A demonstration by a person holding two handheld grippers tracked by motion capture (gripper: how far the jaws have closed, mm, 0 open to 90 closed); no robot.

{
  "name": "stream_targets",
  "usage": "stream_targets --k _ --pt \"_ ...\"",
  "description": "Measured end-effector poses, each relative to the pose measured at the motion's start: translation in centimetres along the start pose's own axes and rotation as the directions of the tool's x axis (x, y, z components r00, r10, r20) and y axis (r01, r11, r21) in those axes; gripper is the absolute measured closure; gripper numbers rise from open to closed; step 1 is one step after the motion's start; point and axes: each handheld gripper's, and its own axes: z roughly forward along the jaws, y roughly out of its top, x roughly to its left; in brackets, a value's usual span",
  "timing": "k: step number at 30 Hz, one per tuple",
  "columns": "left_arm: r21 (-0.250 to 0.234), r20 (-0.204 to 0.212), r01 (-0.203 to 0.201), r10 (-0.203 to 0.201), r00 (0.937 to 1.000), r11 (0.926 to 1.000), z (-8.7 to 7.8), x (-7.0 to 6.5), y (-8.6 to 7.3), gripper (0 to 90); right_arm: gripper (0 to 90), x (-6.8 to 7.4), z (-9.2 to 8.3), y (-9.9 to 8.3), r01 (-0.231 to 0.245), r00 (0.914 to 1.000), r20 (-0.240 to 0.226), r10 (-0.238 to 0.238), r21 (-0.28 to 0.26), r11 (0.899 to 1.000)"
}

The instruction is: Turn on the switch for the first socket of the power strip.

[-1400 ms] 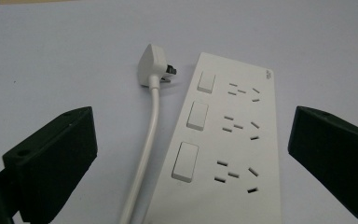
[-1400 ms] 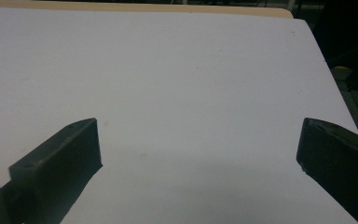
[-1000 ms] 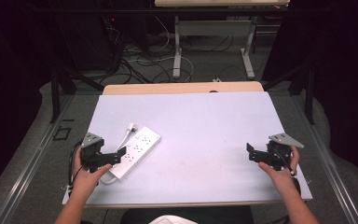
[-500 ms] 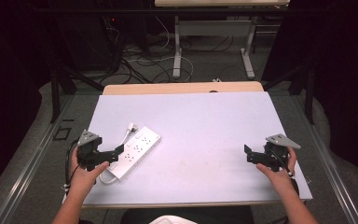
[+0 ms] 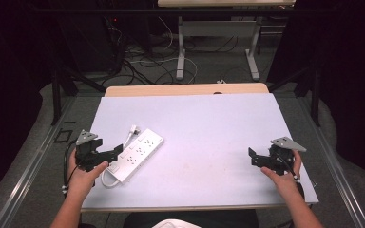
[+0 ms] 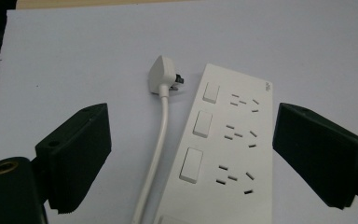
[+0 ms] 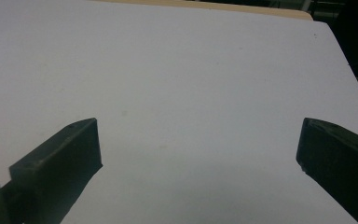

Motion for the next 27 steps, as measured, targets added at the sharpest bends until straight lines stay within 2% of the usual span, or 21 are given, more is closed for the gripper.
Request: stream_targets --k 2,7,11,15,16,19,20,21,22,27 --pt "0.003 -0.005 0.003 -0.003 1.0000 1.0000 -0.1 0.1 0.0 15.4 0.0 0.1 0.0 0.0 0.002 1.0000 -0.003 -0.002 0.015 1.000" --pt "0.020 -0.003 0.003 -0.003 1.0000 0.9998 -0.2 0.2 0.1 17.1 0.0 0.1 0.1 0.0 0.008 1.0000 -0.005 -0.008 0.011 1.000" --pt "0.033 -0.007 0.004 -0.003 1.0000 0.9994 -0.5 0.3 0.3 22.0 0.0 0.1 0.1 0.0 0.000 1.0000 -0.005 0.000 0.005 1.000" --pt "0.028 -0.001 0.008 -0.008 1.0000 0.9996 -0.8 0.5 0.5 26.5 0.0 0.1 0.2 -0.1 0.015 0.9999 -0.001 -0.015 0.007 1.000" --pt "0.048 0.005 0.004 -0.005 1.0000 0.9988 -0.9 0.6 0.6 26.8 0.0 0.2 0.2 -0.1 0.015 0.9999 0.006 -0.015 0.002 1.000" --pt "0.060 0.008 0.001 -0.001 1.0000 0.9982 -1.0 0.8 0.8 28.3 0.0 0.2 0.2 -0.1 0.019 0.9998 0.003 -0.019 0.020 1.000" --pt "0.068 0.006 -0.008 0.008 1.0000 0.9977 -1.1 0.9 0.9 28.6 0.0 0.3 0.3 -0.1 0.016 0.9999 -0.001 -0.016 0.008 1.000" --pt "0.067 0.011 0.004 -0.005 0.9999 0.9978 -1.2 0.9 1.0 28.9 0.0 0.3 0.3 -0.1 0.020 0.9998 -0.001 -0.020 0.008 1.000" --pt "0.085 0.020 -0.004 0.002 0.9998 0.9964 -1.3 1.0 1.1 29.2 0.0 0.3 0.3 -0.1 0.020 0.9998 -0.001 -0.020 0.008 1.000" --pt "0.107 0.032 -0.005 0.002 0.9995 0.9943 -1.6 1.1 1.7 29.4 0.0 0.4 0.3 -0.1 0.008 1.0000 -0.002 -0.008 0.013 1.000"
